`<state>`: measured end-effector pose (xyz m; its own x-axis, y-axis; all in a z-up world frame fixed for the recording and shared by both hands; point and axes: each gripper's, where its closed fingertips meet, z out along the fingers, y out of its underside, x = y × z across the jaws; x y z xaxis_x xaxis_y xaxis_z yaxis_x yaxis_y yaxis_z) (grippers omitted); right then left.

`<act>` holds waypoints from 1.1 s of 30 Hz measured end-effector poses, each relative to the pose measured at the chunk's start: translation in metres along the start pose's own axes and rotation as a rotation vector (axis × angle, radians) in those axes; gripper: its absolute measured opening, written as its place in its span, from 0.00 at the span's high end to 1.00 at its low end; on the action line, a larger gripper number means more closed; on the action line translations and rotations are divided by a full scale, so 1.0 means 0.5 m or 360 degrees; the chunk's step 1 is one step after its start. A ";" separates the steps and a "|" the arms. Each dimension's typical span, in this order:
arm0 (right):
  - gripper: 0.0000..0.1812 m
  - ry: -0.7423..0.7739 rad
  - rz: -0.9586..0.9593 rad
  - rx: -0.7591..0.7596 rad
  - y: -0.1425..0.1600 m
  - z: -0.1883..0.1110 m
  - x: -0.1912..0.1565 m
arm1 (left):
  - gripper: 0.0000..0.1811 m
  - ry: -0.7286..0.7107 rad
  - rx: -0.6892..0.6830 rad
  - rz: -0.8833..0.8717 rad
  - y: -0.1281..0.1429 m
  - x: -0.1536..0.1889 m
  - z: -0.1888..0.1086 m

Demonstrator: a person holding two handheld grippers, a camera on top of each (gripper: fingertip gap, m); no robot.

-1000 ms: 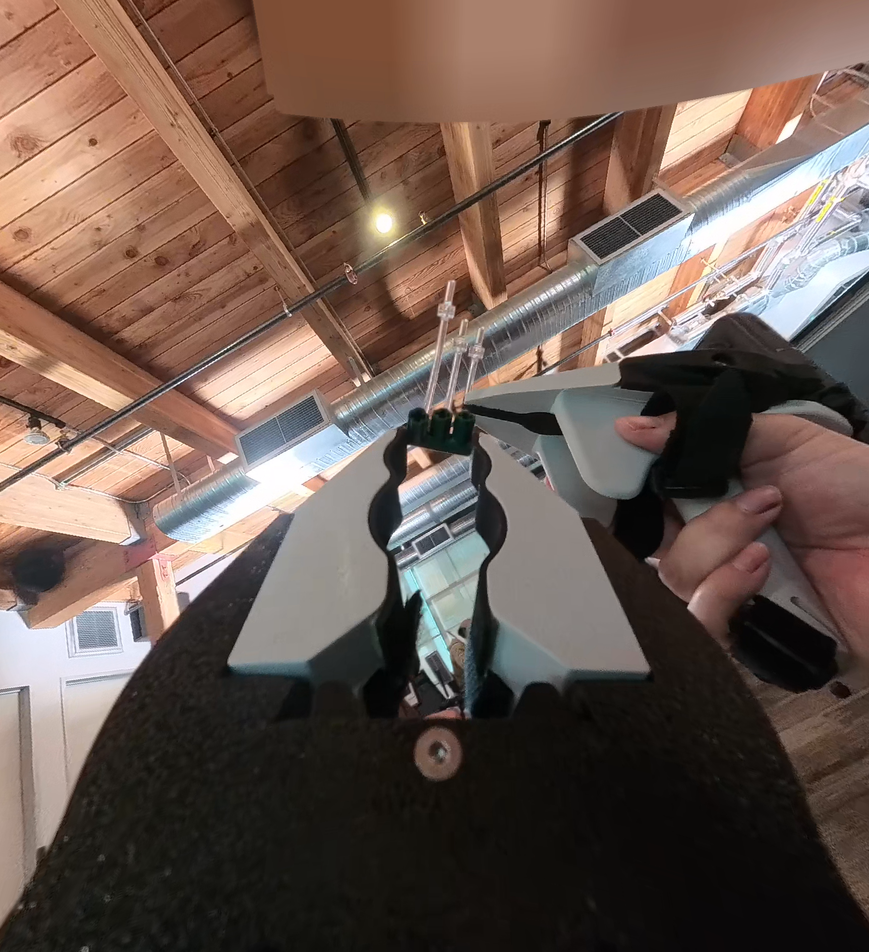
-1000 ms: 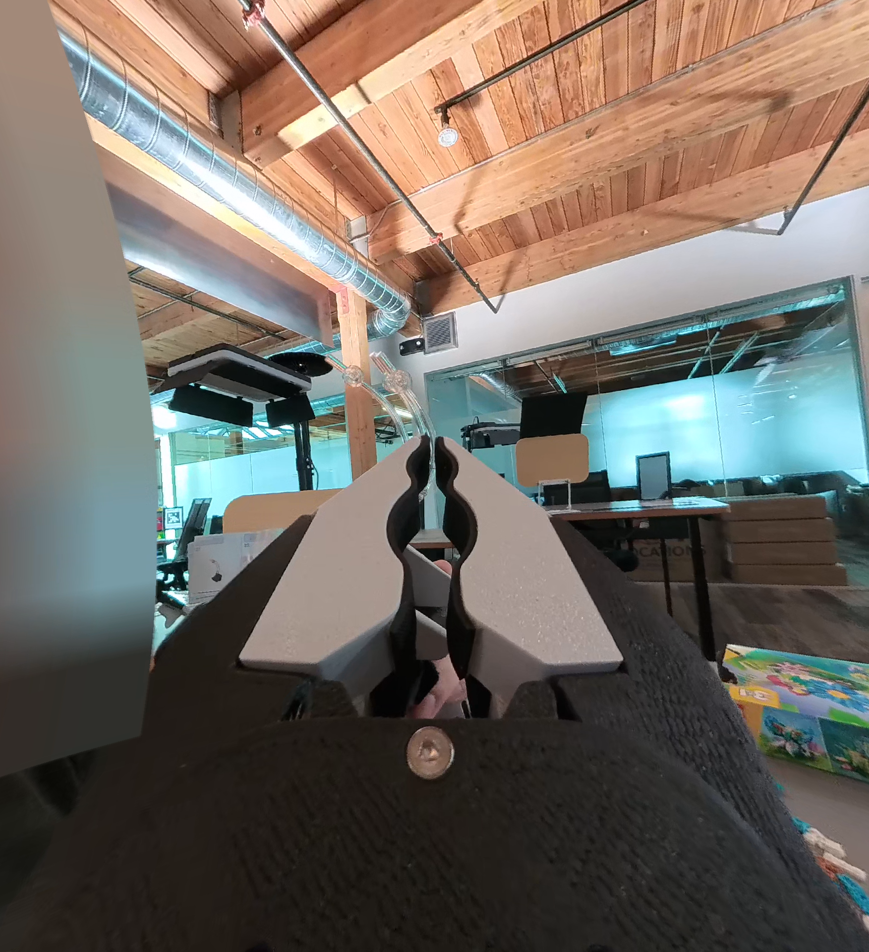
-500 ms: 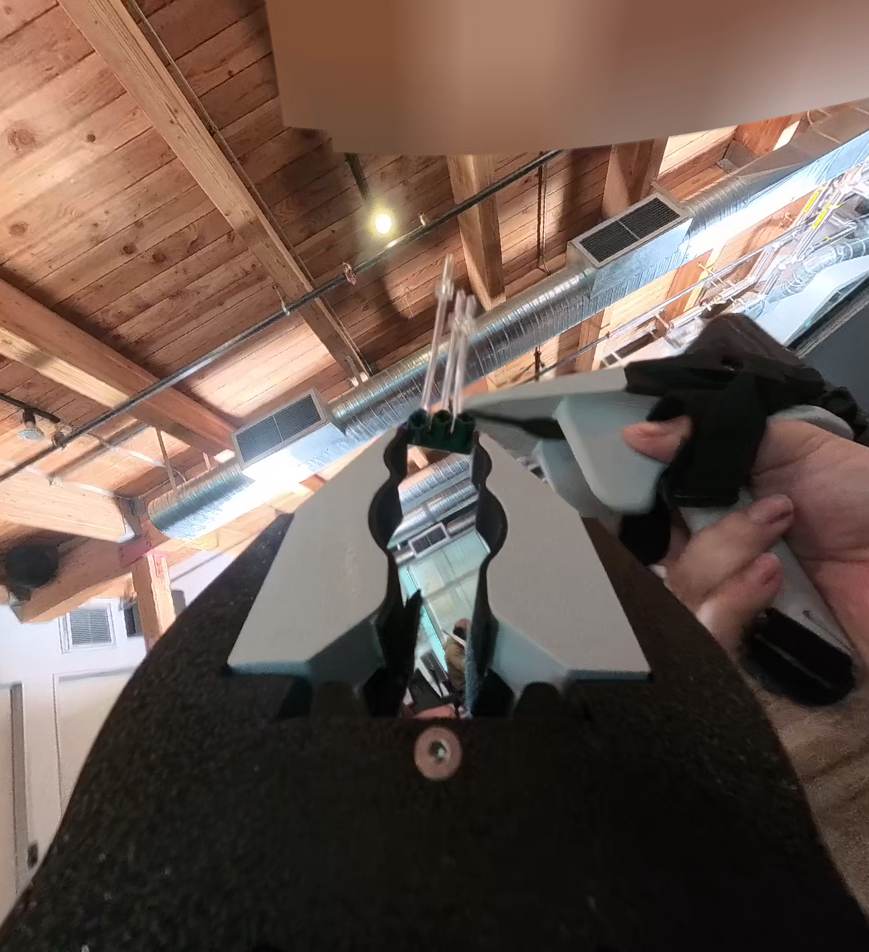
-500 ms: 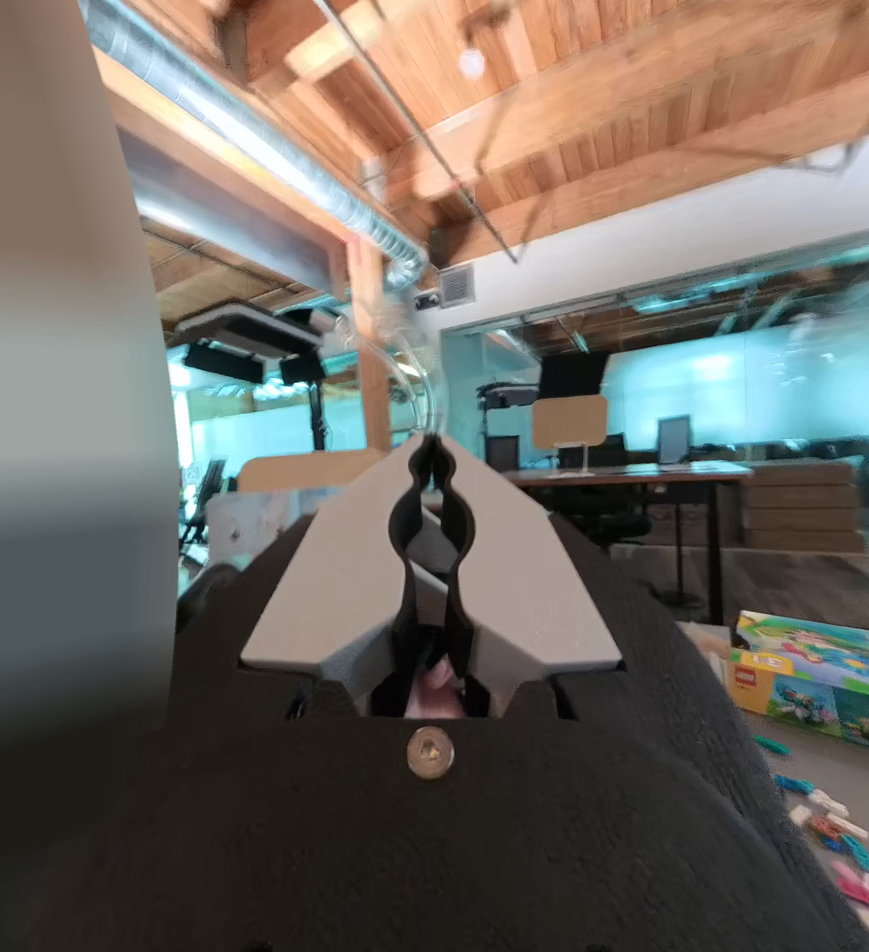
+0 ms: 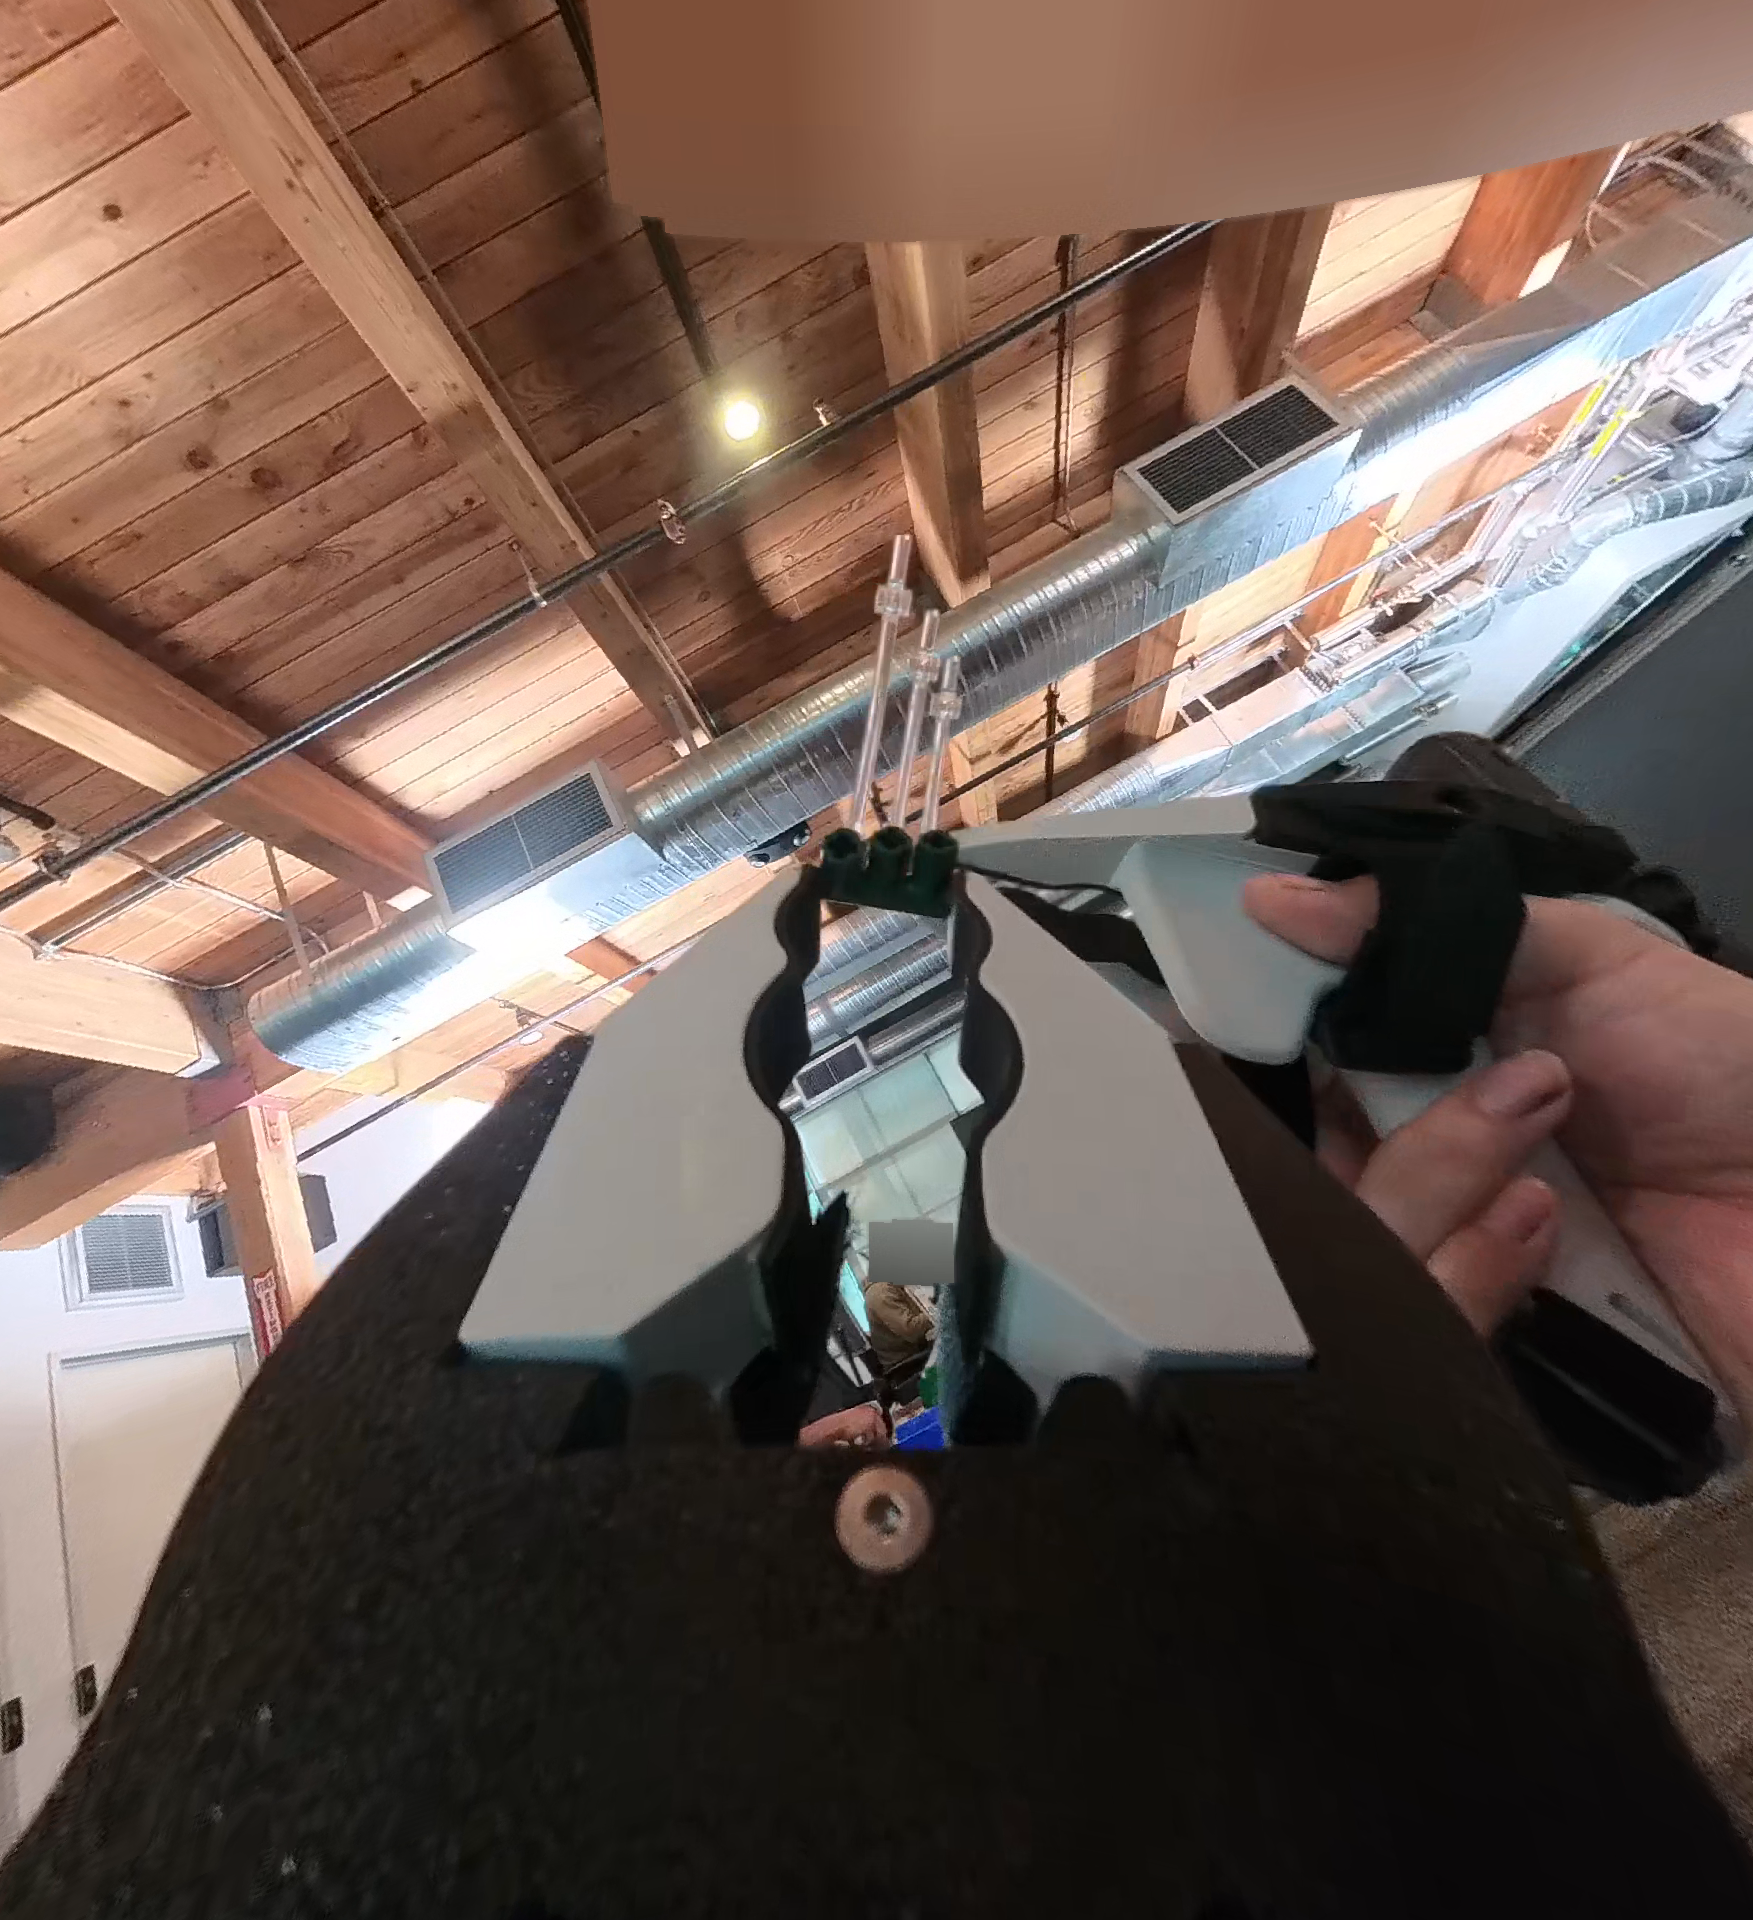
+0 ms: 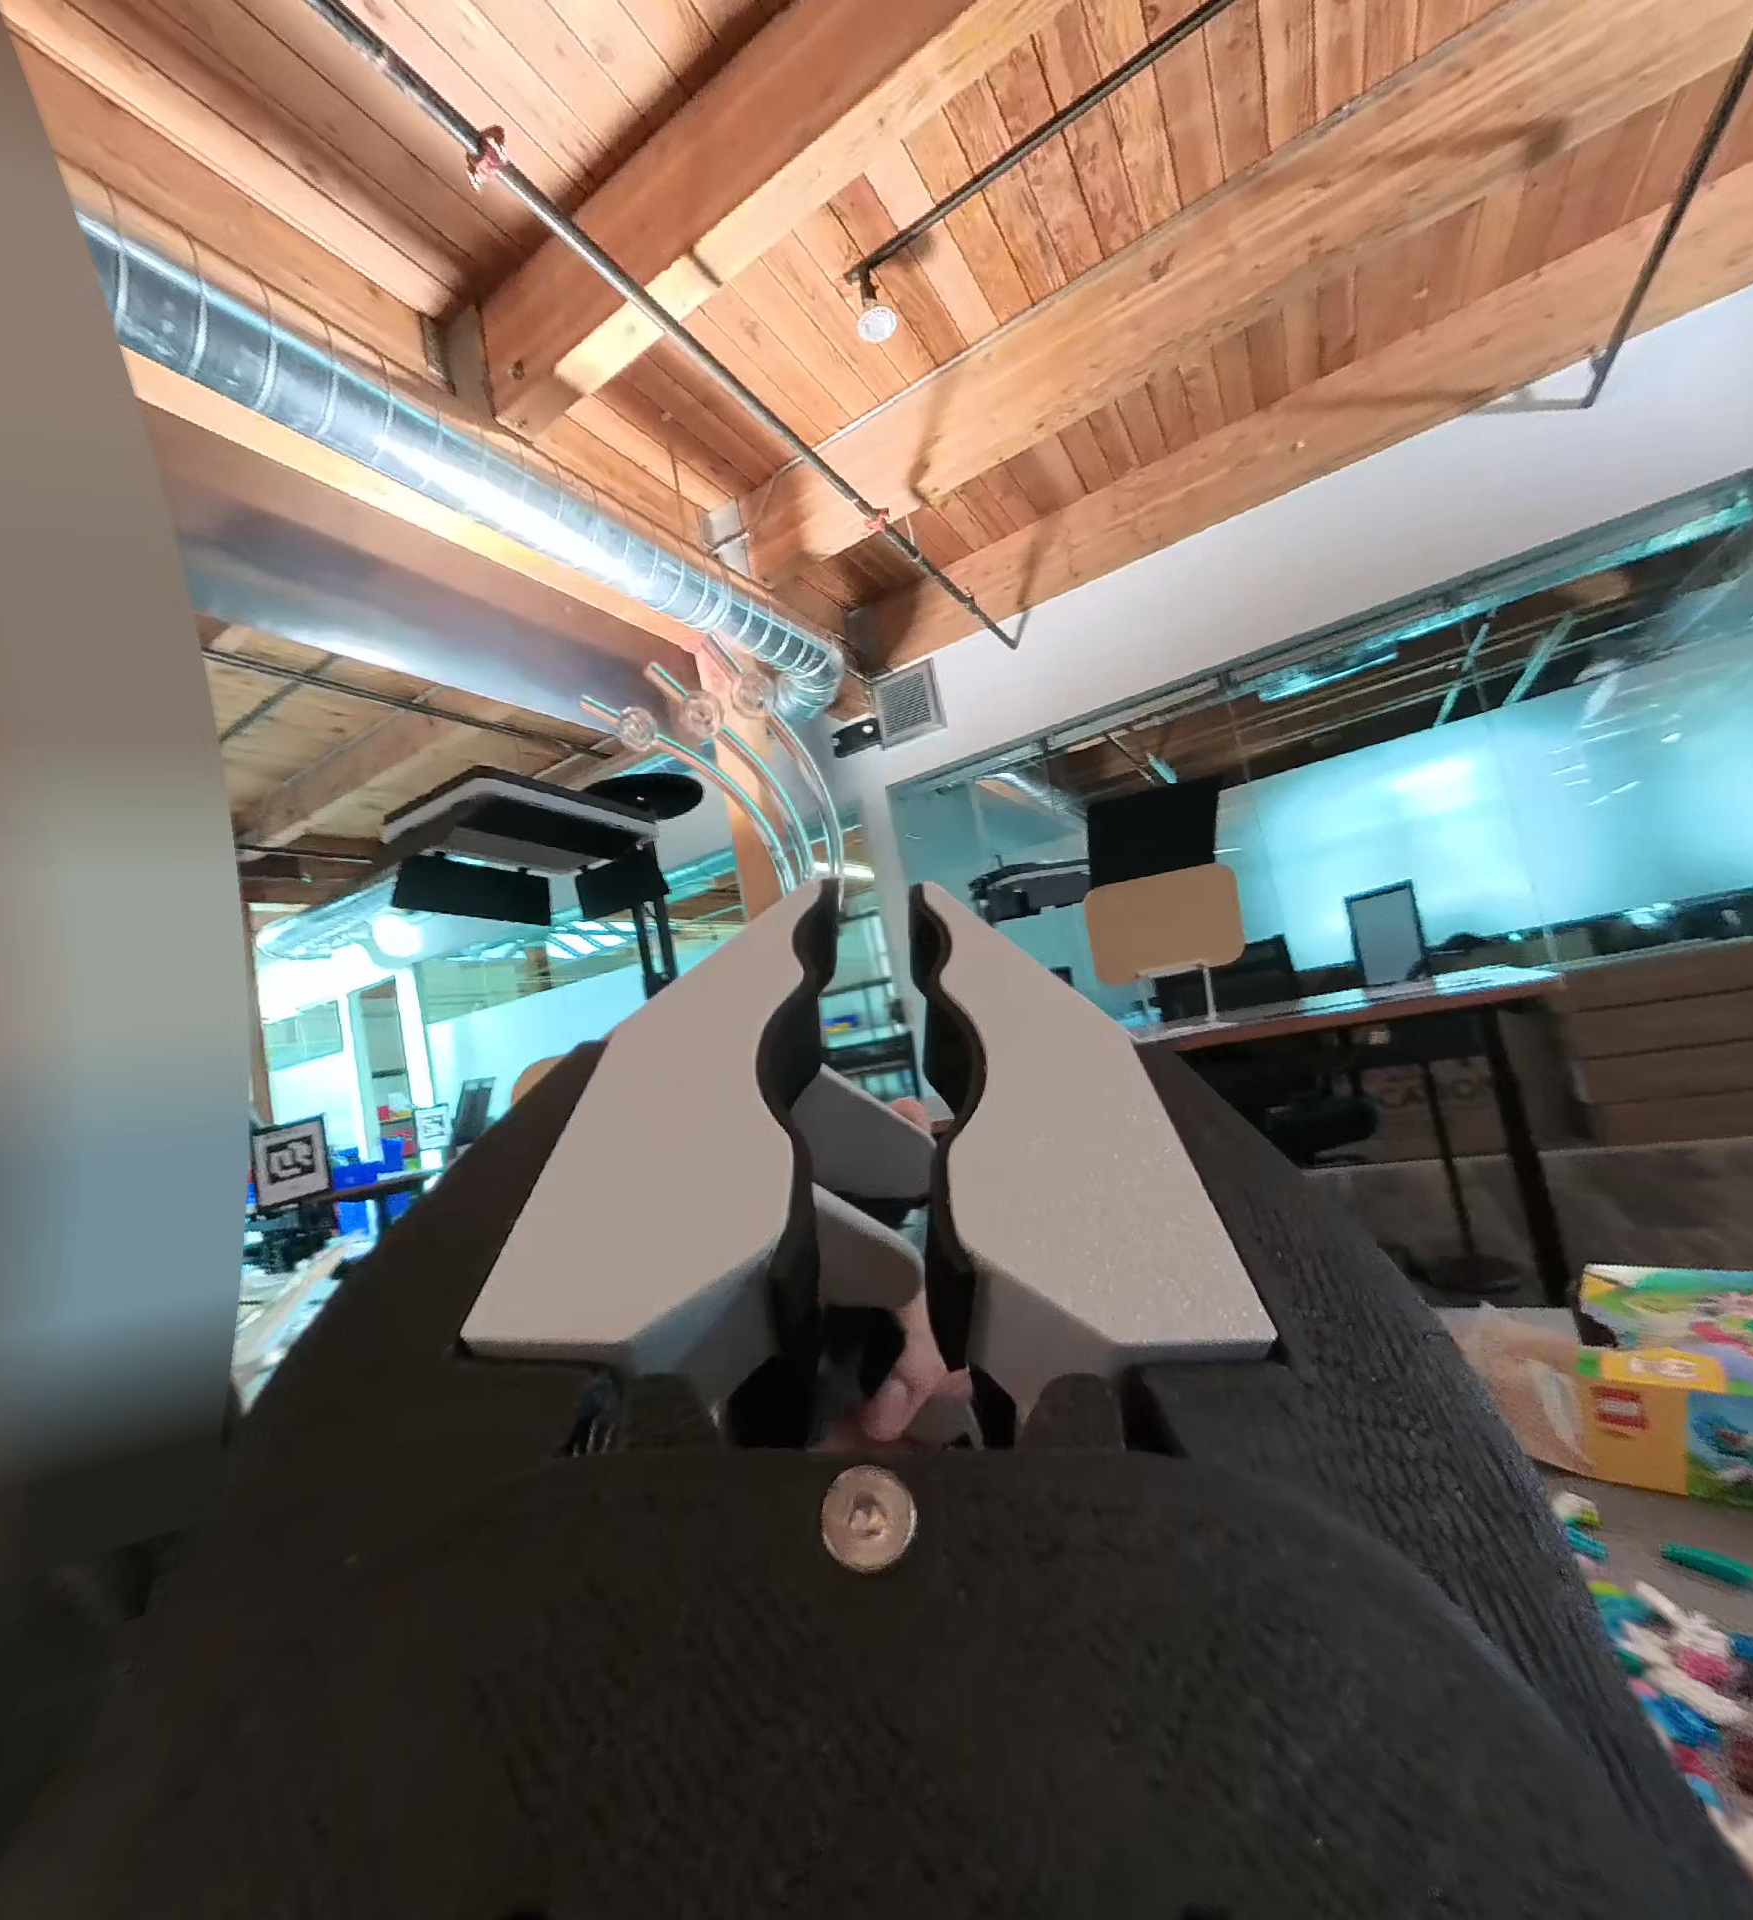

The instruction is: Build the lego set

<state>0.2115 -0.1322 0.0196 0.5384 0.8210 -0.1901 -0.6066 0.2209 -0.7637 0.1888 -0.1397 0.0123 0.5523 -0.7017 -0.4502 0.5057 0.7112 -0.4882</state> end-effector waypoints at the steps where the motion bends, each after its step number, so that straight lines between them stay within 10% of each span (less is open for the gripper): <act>1: 0.94 -0.0021 0.0020 0.0006 -0.002 -0.001 -0.002 | 0.88 -0.0001 -0.0002 -0.0003 0.001 0.001 0.000; 33: 0.99 -0.0061 0.0007 -0.0053 0.001 -0.025 -0.013 | 0.88 0.0083 -0.0036 -0.0142 0.019 0.036 0.007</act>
<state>0.2150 -0.1440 0.0128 0.5123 0.8417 -0.1704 -0.5888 0.1998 -0.7832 0.2058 -0.1451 0.0021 0.4702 -0.7640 -0.4418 0.5360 0.6449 -0.5448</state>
